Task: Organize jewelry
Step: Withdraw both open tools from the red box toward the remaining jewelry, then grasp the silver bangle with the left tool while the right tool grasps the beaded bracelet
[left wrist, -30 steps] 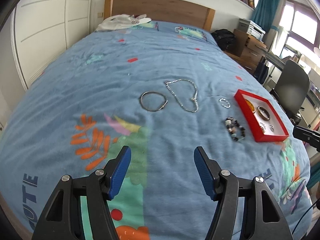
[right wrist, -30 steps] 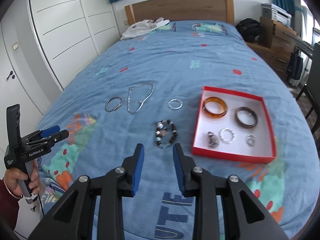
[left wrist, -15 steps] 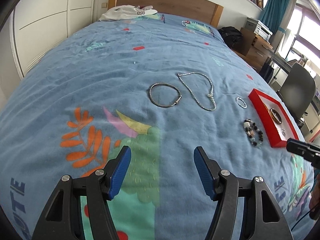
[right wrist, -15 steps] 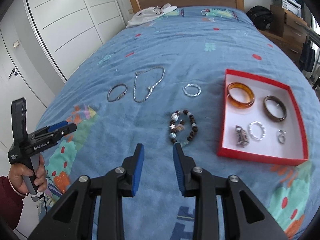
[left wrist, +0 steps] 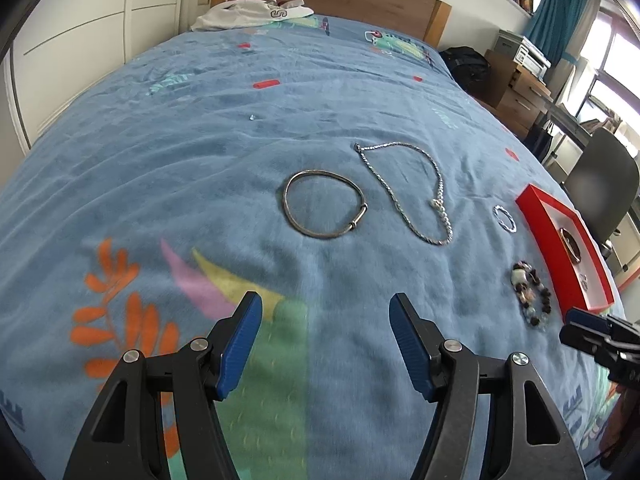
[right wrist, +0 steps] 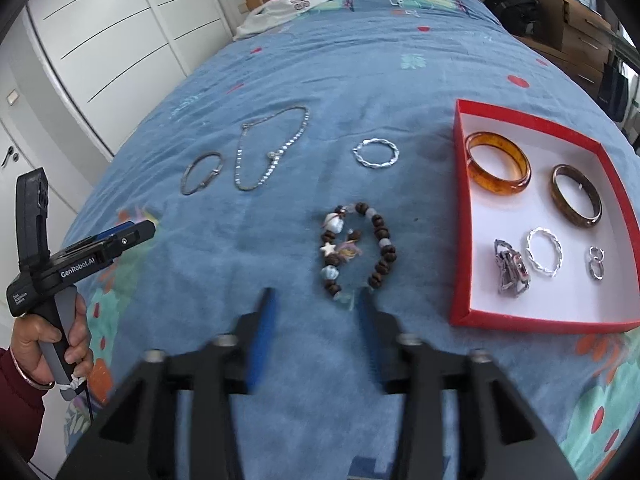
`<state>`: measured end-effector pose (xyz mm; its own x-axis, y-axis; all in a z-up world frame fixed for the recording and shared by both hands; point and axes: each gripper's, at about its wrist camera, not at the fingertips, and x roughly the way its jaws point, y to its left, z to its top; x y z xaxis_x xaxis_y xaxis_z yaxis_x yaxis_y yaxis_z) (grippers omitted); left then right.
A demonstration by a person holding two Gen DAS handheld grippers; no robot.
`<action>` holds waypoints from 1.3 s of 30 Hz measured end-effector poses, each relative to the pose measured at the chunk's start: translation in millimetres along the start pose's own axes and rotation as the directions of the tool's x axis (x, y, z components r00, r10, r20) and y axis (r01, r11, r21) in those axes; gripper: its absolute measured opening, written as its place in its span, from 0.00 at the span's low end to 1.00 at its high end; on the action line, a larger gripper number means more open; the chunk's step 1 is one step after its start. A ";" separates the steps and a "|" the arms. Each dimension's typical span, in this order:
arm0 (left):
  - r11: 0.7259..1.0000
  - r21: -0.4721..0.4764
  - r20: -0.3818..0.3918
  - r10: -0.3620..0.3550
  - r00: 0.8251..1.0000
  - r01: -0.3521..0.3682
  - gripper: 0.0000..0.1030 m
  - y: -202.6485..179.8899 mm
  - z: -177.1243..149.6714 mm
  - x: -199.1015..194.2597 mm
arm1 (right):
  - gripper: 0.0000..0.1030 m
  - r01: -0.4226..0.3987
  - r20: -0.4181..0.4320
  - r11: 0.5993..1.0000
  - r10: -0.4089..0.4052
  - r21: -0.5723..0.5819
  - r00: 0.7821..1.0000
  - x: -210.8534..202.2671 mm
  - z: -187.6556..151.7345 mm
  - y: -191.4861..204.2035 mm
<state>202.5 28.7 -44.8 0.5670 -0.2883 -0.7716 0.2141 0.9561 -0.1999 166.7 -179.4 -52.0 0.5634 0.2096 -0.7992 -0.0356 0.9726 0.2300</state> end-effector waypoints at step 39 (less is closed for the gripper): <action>0.996 0.052 0.054 0.077 0.996 -0.079 0.68 -8.3 45.7 72.7 | 0.17 0.047 0.031 0.999 -0.047 0.015 0.998 53.6 12.1 0.4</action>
<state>278.2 -2.6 -71.6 0.6239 -0.2167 -0.7509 0.2092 0.9720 -0.1066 206.9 -169.0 -88.1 0.5901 0.1604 -0.7912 0.0031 0.9796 0.2009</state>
